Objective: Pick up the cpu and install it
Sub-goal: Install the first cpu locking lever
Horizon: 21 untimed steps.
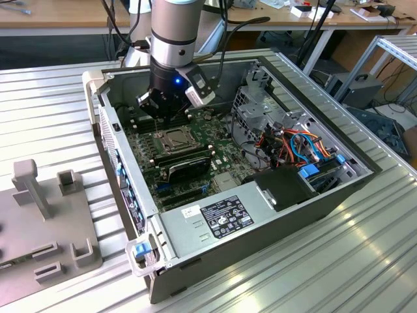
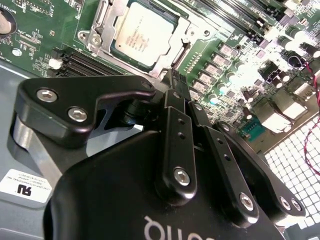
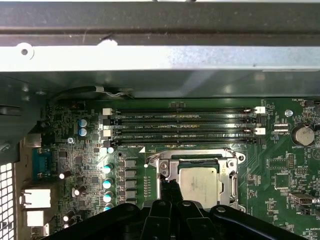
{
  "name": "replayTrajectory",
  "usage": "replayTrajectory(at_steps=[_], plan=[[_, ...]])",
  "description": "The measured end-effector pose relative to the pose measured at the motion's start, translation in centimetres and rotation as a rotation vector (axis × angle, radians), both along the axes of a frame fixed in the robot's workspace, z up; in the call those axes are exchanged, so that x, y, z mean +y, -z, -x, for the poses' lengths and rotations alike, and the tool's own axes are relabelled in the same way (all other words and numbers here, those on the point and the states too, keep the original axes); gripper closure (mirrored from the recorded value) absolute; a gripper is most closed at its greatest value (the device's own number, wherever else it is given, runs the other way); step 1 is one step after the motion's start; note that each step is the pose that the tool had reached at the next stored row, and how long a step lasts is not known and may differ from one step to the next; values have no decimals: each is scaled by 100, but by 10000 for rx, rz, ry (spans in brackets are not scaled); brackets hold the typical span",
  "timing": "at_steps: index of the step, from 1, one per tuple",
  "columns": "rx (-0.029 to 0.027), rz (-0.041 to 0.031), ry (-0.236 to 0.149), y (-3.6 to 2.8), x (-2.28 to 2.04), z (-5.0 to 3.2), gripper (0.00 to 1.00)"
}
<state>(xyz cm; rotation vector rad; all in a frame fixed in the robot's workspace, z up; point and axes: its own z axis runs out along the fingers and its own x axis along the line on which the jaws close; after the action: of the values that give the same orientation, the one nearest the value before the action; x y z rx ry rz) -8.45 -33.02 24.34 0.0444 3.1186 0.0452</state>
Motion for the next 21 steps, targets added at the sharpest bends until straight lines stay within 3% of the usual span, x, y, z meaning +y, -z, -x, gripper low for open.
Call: replayTrajectory(at_steps=[5, 9, 11, 16, 21], plan=[[0, 11, 2, -7, 0, 1, 89], [-18, -30, 2, -8, 0, 7, 89], [-36, -79, 3, -10, 0, 10, 89], [-121, -80, 2, -11, 0, 81, 89], [-158, -79, 1, -11, -2, 119, 89]])
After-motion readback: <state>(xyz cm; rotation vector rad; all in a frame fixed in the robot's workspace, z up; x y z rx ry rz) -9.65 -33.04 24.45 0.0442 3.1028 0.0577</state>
